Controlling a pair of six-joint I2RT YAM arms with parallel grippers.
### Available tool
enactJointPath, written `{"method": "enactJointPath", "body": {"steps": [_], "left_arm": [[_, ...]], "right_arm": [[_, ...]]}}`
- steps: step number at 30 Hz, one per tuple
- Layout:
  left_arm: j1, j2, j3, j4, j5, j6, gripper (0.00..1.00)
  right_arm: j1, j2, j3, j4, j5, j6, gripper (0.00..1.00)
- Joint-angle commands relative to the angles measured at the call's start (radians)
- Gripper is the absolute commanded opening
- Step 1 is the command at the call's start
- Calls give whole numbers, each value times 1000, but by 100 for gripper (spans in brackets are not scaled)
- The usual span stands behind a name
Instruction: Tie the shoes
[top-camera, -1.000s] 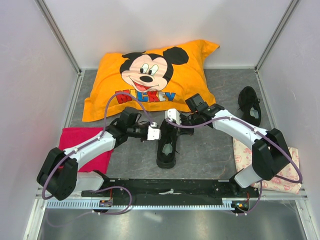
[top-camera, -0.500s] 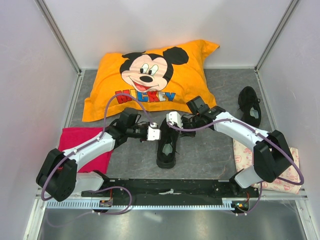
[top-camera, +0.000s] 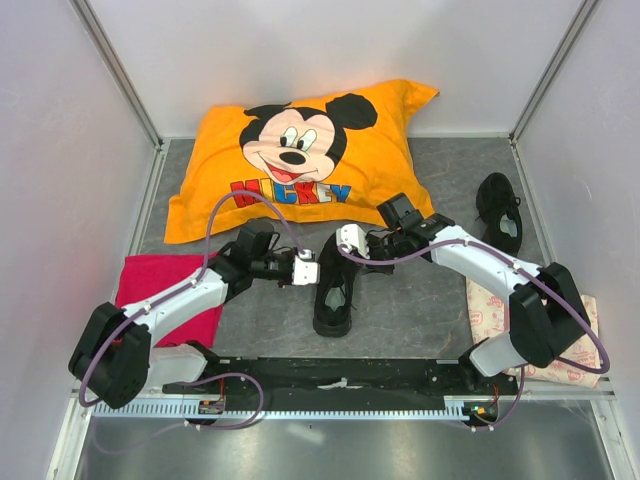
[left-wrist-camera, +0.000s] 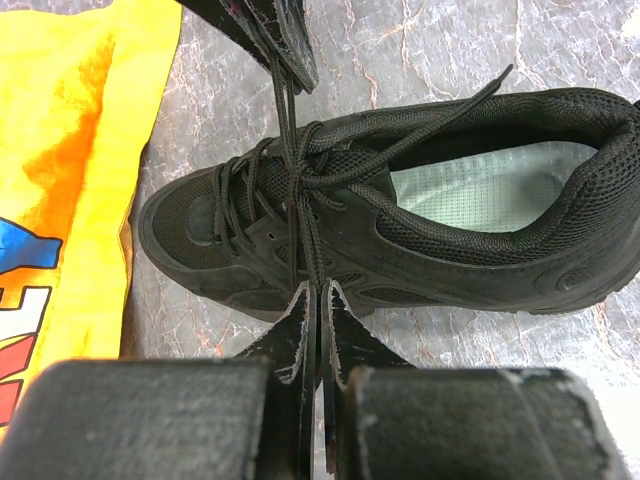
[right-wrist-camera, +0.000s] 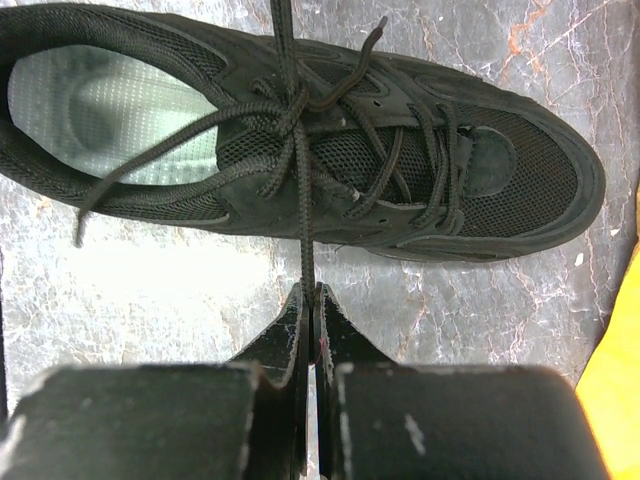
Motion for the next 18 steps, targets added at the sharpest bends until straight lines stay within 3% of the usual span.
{"method": "enactJointPath", "body": {"steps": [1,18], "left_arm": [[15,-26,-18,-35,-22,44,2],[27,-24,-35,-61,-20,78,1]], "right_arm": [[-29,-31,-19,-44,35,-38,0],[-58,-33,-41,-54,35,-84,0]]}}
